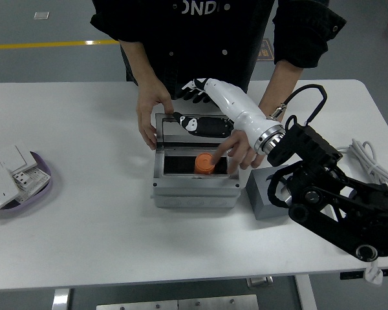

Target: Pick up the cylinder from the cube,place it in the box,flap close box

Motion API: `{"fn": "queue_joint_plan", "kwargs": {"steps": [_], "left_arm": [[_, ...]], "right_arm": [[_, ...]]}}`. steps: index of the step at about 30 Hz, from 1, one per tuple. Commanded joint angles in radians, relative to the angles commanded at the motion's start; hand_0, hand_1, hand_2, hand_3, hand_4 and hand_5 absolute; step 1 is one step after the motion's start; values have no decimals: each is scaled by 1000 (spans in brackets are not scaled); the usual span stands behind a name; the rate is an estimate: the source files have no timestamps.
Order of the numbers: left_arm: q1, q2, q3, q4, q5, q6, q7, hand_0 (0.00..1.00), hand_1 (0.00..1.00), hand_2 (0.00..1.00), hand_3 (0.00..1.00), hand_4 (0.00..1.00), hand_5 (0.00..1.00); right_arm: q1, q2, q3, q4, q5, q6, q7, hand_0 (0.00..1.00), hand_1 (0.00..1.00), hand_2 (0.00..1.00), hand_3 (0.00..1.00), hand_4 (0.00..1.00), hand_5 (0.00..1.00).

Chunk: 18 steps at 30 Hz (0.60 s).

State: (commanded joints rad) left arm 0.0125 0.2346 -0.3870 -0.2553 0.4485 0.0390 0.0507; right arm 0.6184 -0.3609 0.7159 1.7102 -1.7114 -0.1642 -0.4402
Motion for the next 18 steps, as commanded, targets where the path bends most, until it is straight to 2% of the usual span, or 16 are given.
{"fn": "queue_joint_plan", "kwargs": {"steps": [8,18], "left_arm": [[-3,0,3,0,-1,0,0,593,627,618,637,689,218],[-5,-1,4,1,-2,1,0,593,627,618,636,689,218]], "right_arm": [[35,8,-20,-76,20,-4,8,616,617,644,646,704,458],[37,14,-28,-120,28,-10,15,617,617,642,646,709,459]]}}
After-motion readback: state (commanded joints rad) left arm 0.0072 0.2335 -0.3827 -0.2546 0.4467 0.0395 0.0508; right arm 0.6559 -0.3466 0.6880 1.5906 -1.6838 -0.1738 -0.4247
